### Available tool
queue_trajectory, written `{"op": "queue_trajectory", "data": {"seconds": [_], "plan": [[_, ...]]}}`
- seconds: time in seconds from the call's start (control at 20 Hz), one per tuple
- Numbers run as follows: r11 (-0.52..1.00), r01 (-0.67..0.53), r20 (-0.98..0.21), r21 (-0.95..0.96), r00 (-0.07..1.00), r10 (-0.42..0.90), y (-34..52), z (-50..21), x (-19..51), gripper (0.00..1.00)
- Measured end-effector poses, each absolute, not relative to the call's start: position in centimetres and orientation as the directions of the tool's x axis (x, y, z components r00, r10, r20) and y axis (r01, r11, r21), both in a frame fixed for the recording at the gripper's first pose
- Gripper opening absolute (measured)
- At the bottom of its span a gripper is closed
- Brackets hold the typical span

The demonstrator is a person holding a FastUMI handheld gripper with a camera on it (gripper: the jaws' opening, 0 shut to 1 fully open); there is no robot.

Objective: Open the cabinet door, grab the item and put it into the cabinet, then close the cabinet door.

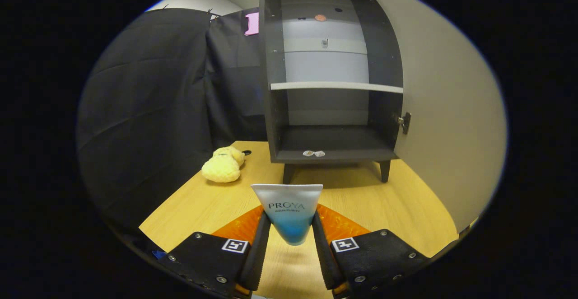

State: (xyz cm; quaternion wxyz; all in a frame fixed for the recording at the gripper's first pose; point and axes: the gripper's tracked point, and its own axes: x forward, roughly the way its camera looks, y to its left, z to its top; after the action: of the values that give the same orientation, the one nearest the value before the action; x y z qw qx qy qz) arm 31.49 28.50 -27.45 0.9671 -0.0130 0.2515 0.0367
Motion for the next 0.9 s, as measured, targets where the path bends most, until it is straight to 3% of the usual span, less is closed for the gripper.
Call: {"op": "queue_trajectory", "data": {"seconds": [0.9], "plan": [[0.999, -0.017, -0.360, 0.033, 0.933, 0.028, 23.0, -11.0, 47.9, 0.53]]}}
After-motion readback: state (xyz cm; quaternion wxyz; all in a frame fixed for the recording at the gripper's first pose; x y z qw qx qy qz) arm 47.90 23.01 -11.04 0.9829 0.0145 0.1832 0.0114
